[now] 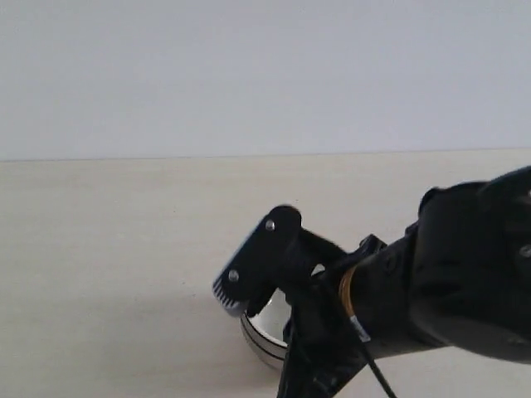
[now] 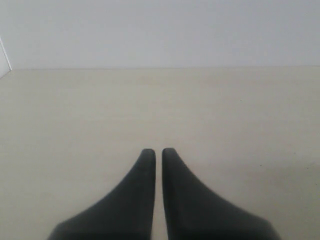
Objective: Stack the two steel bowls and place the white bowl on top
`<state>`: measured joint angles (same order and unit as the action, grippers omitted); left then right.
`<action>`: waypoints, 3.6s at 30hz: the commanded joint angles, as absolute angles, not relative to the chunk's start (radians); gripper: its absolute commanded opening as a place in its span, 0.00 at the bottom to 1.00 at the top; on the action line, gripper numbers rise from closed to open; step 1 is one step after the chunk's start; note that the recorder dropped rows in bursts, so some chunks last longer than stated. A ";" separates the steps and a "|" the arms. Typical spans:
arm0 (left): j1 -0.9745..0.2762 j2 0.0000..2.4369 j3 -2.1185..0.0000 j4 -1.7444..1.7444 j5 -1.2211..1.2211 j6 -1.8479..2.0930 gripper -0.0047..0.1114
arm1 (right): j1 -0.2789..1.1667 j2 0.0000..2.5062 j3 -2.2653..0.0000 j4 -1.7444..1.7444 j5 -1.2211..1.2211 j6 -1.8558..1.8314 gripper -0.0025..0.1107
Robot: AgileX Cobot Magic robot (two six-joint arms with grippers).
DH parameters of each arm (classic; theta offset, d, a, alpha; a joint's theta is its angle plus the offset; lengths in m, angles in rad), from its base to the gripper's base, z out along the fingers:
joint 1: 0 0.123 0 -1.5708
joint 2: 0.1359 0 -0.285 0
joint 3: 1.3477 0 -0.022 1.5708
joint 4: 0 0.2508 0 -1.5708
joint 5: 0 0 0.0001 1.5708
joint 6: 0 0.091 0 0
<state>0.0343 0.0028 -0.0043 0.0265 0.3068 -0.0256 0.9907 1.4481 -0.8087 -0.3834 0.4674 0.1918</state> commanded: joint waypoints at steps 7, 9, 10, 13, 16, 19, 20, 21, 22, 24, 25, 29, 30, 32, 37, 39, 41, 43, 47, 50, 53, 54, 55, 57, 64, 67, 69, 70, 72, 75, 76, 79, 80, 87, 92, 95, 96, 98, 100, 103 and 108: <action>0.038 0.000 0.000 0.020 0.308 -0.038 0.07 | 0.988 1.059 -0.877 -0.380 0.505 0.192 0.02; 0.038 0.000 0.000 0.020 0.308 -0.038 0.07 | 0.988 0.984 -0.877 -0.380 0.505 0.192 0.02; 0.038 0.000 0.000 0.020 0.308 -0.038 0.07 | 0.988 0.942 -0.877 -0.380 0.505 0.192 0.02; 0.038 0.000 0.000 0.020 0.308 -0.038 0.07 | 0.988 0.826 -0.877 -0.378 0.505 0.193 0.02; 0.038 0.000 0.000 0.020 0.308 -0.038 0.07 | 0.988 0.709 -0.877 -0.378 0.505 0.213 0.02; 0.038 0.000 0.000 0.020 0.308 -0.038 0.07 | 0.988 0.605 -0.877 -0.378 0.505 0.221 0.02; 0.038 0.000 0.000 0.020 0.308 -0.038 0.07 | 0.988 0.571 -0.877 -0.378 0.505 0.221 0.02; 0.038 0.000 0.000 0.020 0.308 -0.038 0.07 | 0.988 0.537 -0.877 -0.378 0.502 0.221 0.02; 0.038 0.000 0.000 0.020 0.308 -0.038 0.07 | 0.988 0.517 -0.877 -0.378 0.500 0.221 0.02; 0.038 0.000 0.000 0.020 0.308 -0.038 0.07 | 0.988 0.453 -0.877 -0.378 0.489 0.219 0.02; 0.038 0.000 0.000 0.020 0.308 -0.038 0.07 | 0.988 0.423 -0.877 -0.378 0.480 0.219 0.02; 0.038 0.000 0.000 0.020 0.308 -0.038 0.07 | 0.988 0.320 -0.877 -0.378 0.439 0.219 0.02; 0.038 0.000 0.000 0.020 0.308 -0.038 0.07 | 0.988 0.296 -0.877 -0.378 0.430 0.219 0.02; 0.038 0.000 0.000 0.020 0.308 -0.038 0.07 | 0.988 0.254 -0.877 -0.378 0.415 0.202 0.02; 0.038 0.000 0.000 0.020 0.308 -0.038 0.07 | 0.986 0.178 -0.877 -0.378 0.408 0.188 0.02; 0.038 0.000 0.000 0.020 0.308 -0.038 0.07 | 0.986 0.158 -0.877 -0.378 0.385 0.188 0.02; 0.038 0.000 0.000 0.020 0.308 -0.038 0.07 | 0.974 0.148 -0.877 -0.378 0.372 0.188 0.02; 0.038 0.000 0.000 0.020 0.308 -0.038 0.07 | 0.931 0.148 -0.877 -0.378 0.372 0.188 0.02; 0.038 0.000 0.000 0.020 0.308 -0.038 0.07 | 0.773 0.150 -0.877 -0.374 0.367 0.188 0.02; 0.038 0.000 0.000 0.020 0.308 -0.038 0.07 | 0.622 0.135 -0.877 -0.367 0.365 0.193 0.02; 0.038 0.000 0.000 0.020 0.308 -0.038 0.07 | 0.472 0.092 -0.877 -0.326 0.366 0.191 0.02; 0.038 0.000 0.000 0.020 0.308 -0.038 0.07 | 0.423 0.072 -0.874 -0.303 0.361 0.191 0.02; 0.038 0.000 0.000 0.020 0.308 -0.038 0.07 | 0.378 0.039 -0.862 -0.276 0.332 0.191 0.02; 0.038 0.000 0.000 0.020 0.308 -0.038 0.07 | 0.294 0.000 -0.821 -0.251 0.237 0.190 0.02; 0.038 0.000 0.000 0.020 0.308 -0.038 0.07 | 0.144 0.000 -0.762 -0.212 0.254 0.185 0.02; 0.038 0.000 0.000 0.020 0.308 -0.038 0.07 | 0.139 0.000 -0.704 -0.212 0.239 0.169 0.02; 0.038 0.000 0.000 0.020 0.308 -0.038 0.07 | 0.139 0.000 -0.653 -0.212 0.210 0.173 0.02; 0.038 0.000 0.000 0.020 0.308 -0.038 0.07 | 0.139 0.000 -0.623 -0.212 0.198 0.173 0.02; 0.038 0.000 0.000 0.020 0.308 -0.038 0.07 | 0.139 0.000 -0.556 -0.190 0.154 0.191 0.02; 0.038 0.000 0.000 0.020 0.308 -0.038 0.07 | 0.139 0.000 -0.457 -0.109 0.092 0.196 0.02; 0.038 0.000 0.000 0.020 0.308 -0.038 0.07 | 0.139 0.000 -0.428 -0.082 0.063 0.209 0.02; 0.038 0.000 0.000 0.020 0.308 -0.038 0.07 | 0.139 0.000 -0.331 -0.020 -0.009 0.253 0.02; 0.038 0.000 0.000 0.020 0.308 -0.038 0.07 | 0.139 0.000 -0.298 -0.016 -0.023 0.264 0.02; 0.038 0.000 0.000 0.020 0.308 -0.038 0.07 | 0.139 0.000 -0.090 -0.013 -0.114 0.279 0.02; 0.038 0.000 0.000 0.020 0.308 -0.038 0.07 | 0.139 0.000 -0.004 -0.013 -0.135 0.279 0.02; 0.038 0.000 0.000 0.020 0.308 -0.038 0.07 | 0.139 0.000 0.000 -0.013 -0.134 0.279 0.02; 0.038 0.000 0.000 0.020 0.308 -0.038 0.07 | 0.139 0.000 0.000 -0.013 -0.101 0.279 0.02; 0.038 0.000 0.000 0.020 0.308 -0.038 0.07 | 0.139 0.000 0.000 -0.013 -0.041 0.259 0.02; 0.038 0.000 0.000 0.020 0.308 -0.038 0.07 | 0.139 0.000 0.000 -0.013 0.012 0.216 0.02; 0.038 0.000 0.000 0.020 0.308 -0.038 0.07 | 0.139 0.000 0.000 -0.013 0.079 0.138 0.02; 0.038 0.000 0.000 0.020 0.308 -0.038 0.07 | 0.139 0.000 0.000 -0.013 0.103 0.129 0.02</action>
